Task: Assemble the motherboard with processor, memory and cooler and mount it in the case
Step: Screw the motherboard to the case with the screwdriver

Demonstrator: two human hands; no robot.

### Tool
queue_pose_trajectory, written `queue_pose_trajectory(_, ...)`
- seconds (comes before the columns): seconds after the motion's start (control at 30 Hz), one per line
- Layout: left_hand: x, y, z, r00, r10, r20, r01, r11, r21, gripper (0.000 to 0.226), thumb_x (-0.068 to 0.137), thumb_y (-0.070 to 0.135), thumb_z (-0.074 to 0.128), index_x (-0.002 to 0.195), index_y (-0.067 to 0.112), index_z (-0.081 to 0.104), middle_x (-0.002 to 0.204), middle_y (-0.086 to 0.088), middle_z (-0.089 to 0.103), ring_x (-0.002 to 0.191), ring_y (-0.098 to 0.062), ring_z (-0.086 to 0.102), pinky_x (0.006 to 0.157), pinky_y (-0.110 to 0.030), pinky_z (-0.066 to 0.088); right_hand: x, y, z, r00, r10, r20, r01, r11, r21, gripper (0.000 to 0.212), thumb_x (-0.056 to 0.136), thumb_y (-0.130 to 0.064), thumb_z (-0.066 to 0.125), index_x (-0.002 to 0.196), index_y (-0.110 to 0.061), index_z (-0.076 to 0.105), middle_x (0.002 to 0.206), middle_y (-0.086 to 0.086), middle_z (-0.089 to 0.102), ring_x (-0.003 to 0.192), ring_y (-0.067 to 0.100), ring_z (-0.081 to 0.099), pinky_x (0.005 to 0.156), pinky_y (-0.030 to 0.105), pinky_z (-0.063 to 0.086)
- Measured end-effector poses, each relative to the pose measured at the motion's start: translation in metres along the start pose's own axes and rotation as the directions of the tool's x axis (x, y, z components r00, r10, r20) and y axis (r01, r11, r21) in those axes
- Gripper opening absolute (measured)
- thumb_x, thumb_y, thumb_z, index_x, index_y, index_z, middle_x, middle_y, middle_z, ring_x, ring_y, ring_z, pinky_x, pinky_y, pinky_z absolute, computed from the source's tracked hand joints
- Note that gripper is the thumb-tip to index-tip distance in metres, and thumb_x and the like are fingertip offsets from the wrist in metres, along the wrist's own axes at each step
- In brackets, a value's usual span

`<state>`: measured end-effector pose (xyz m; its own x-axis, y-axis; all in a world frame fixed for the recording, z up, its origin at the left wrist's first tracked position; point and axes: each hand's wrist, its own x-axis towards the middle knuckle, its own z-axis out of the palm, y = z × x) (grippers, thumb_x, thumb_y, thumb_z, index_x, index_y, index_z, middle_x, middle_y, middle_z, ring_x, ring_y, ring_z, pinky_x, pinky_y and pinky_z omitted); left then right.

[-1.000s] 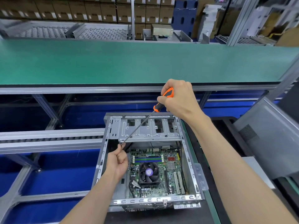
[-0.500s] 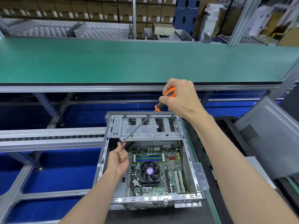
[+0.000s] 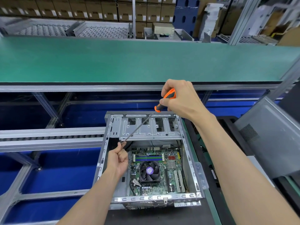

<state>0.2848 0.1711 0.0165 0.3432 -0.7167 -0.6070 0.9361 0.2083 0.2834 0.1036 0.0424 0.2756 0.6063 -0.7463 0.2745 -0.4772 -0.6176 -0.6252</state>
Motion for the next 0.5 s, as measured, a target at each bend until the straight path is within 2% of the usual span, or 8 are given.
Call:
queue_pose_trajectory(0.07,-0.001,-0.001,0.0,1.0,0.009,0.0,-0.009,1.0,0.008,0.022,0.105,0.018,0.044,0.099,0.002,0.059,0.047,0.008,0.022,0.037,-0.005,0.012,0.029,-0.019,0.014,0.0,-0.001,0.002,1.0,-0.014,-0.015,0.013,0.999,-0.048,0.013,0.084,-0.02,0.069,0.08,-0.018,0.056,0.05,-0.03,0.059,0.064,-0.005,0.056,0.059,0.011,0.036)
queue_pose_trajectory(0.13,-0.001,0.0,0.0,1.0,0.013,0.001,-0.013,1.0,0.003,0.022,0.105,0.017,0.044,0.099,0.002,0.059,0.048,0.008,0.022,0.033,-0.005,0.017,0.029,-0.019,0.014,-0.001,-0.002,0.004,0.999,-0.028,-0.019,0.027,0.998,-0.065,0.015,0.086,-0.027,0.067,0.083,-0.019,0.055,0.049,-0.031,0.058,0.071,-0.002,0.054,0.063,0.014,0.037)
queue_pose_trajectory(0.23,-0.001,0.0,0.0,1.0,0.015,0.017,-0.015,1.0,-0.013,0.021,0.105,0.019,0.045,0.1,0.004,0.059,0.048,0.008,0.022,0.042,-0.006,0.008,0.029,-0.019,0.014,-0.002,-0.003,0.003,1.0,-0.01,0.009,0.01,1.0,-0.002,0.013,0.082,-0.021,0.069,0.086,-0.02,0.057,0.06,-0.011,0.07,0.077,0.014,0.063,0.07,0.029,0.052)
queue_pose_trajectory(0.3,0.0,-0.001,0.0,1.0,0.005,0.027,-0.005,1.0,0.0,0.024,0.105,0.02,0.046,0.103,0.002,0.06,0.048,0.008,0.022,0.048,-0.006,0.006,0.03,-0.017,0.013,-0.001,-0.003,0.002,1.0,-0.008,-0.006,0.009,1.0,0.019,0.013,0.079,-0.015,0.068,0.084,-0.02,0.057,0.061,-0.002,0.07,0.078,0.024,0.064,0.069,0.036,0.056)
queue_pose_trajectory(0.33,0.0,-0.001,0.0,1.0,0.001,0.025,-0.002,1.0,0.031,0.028,0.105,0.023,0.046,0.105,-0.001,0.06,0.047,0.008,0.022,0.047,-0.005,0.007,0.03,-0.017,0.014,0.0,-0.003,0.001,1.0,-0.012,-0.028,0.012,1.0,0.021,0.013,0.078,-0.014,0.068,0.083,-0.02,0.057,0.061,-0.001,0.07,0.076,0.024,0.064,0.066,0.037,0.057)
queue_pose_trajectory(0.43,0.003,-0.002,-0.006,0.997,0.038,-0.064,-0.026,0.982,0.19,0.047,0.105,0.034,0.043,0.109,-0.01,0.062,0.047,0.007,0.032,0.034,-0.004,0.016,0.03,-0.018,0.016,0.005,-0.004,0.003,0.996,-0.044,-0.082,0.042,0.999,-0.022,0.014,0.075,-0.013,0.068,0.079,-0.02,0.056,0.059,-0.001,0.069,0.06,0.008,0.062,0.063,0.033,0.055)
queue_pose_trajectory(0.47,0.005,-0.001,-0.009,0.988,0.089,-0.13,-0.045,0.95,0.31,0.046,0.106,0.031,0.042,0.107,-0.01,0.063,0.05,0.003,0.044,0.033,-0.004,0.019,0.03,-0.018,0.018,0.006,-0.004,0.006,0.995,-0.062,-0.082,0.057,0.997,-0.059,0.014,0.073,-0.014,0.067,0.078,-0.021,0.056,0.06,-0.002,0.069,0.06,0.007,0.06,0.065,0.033,0.054)
queue_pose_trajectory(0.5,0.007,-0.001,-0.013,0.966,0.167,-0.197,-0.049,0.866,0.497,0.037,0.105,0.024,0.042,0.105,-0.007,0.062,0.059,-0.002,0.056,0.035,-0.005,0.023,0.031,-0.018,0.02,0.006,-0.006,0.01,0.995,-0.081,-0.065,0.075,0.993,-0.097,0.013,0.072,-0.016,0.066,0.078,-0.022,0.056,0.062,-0.003,0.068,0.064,0.01,0.06,0.068,0.033,0.053)
